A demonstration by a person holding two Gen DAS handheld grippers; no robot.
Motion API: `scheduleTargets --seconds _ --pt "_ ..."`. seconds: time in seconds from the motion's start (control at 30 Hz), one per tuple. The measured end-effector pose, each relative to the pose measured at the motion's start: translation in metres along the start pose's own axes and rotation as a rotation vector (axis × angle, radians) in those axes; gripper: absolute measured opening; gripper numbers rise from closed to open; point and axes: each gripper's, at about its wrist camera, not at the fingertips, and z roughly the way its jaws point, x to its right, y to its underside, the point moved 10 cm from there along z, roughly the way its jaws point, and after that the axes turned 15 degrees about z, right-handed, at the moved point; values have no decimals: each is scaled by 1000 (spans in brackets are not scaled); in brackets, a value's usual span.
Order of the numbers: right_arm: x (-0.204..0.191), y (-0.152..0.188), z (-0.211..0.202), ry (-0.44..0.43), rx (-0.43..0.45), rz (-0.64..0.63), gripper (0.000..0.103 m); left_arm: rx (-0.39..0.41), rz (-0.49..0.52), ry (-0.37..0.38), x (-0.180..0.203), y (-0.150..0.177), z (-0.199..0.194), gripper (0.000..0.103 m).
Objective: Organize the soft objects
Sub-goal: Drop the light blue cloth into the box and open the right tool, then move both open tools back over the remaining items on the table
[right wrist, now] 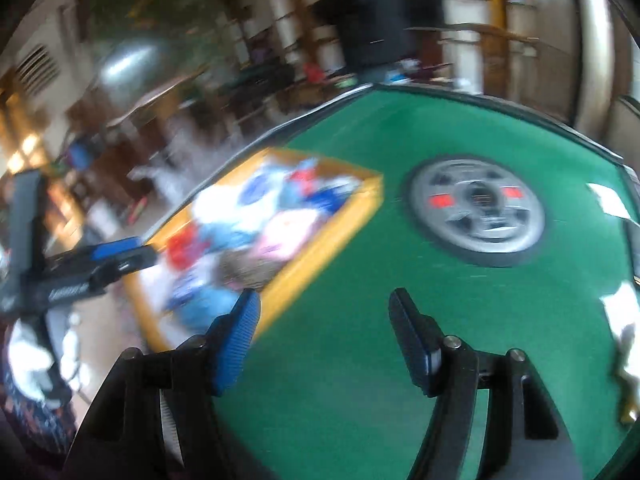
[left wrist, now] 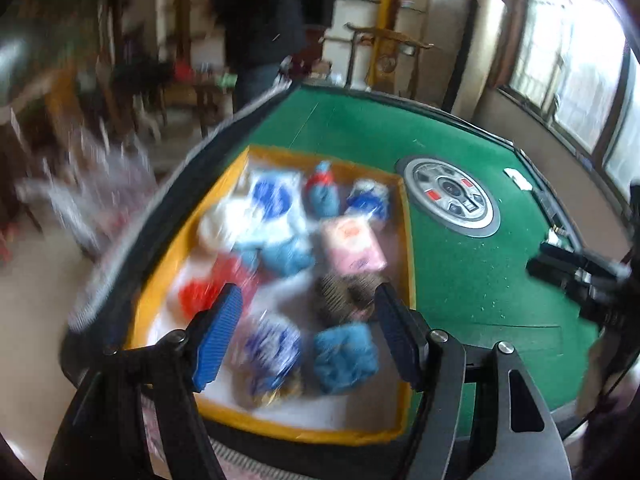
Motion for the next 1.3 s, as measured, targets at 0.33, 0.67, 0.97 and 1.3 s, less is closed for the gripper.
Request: scheduleTargets --seconds 0.33,0.67,0.97,1.3 --pt "116 -40 -25 232 184 91 81 36 222 -70 93 -45 6 71" --pt "194 -77 -28 258 238 224 81 -58 368 -45 166 -44 32 71" --pt "264 -71 -28 288 268 385 81 -130 423 -16 211 -38 67 71" --pt "284 -76 -48 288 318 447 81 -184 468 11 238 -26 92 71"
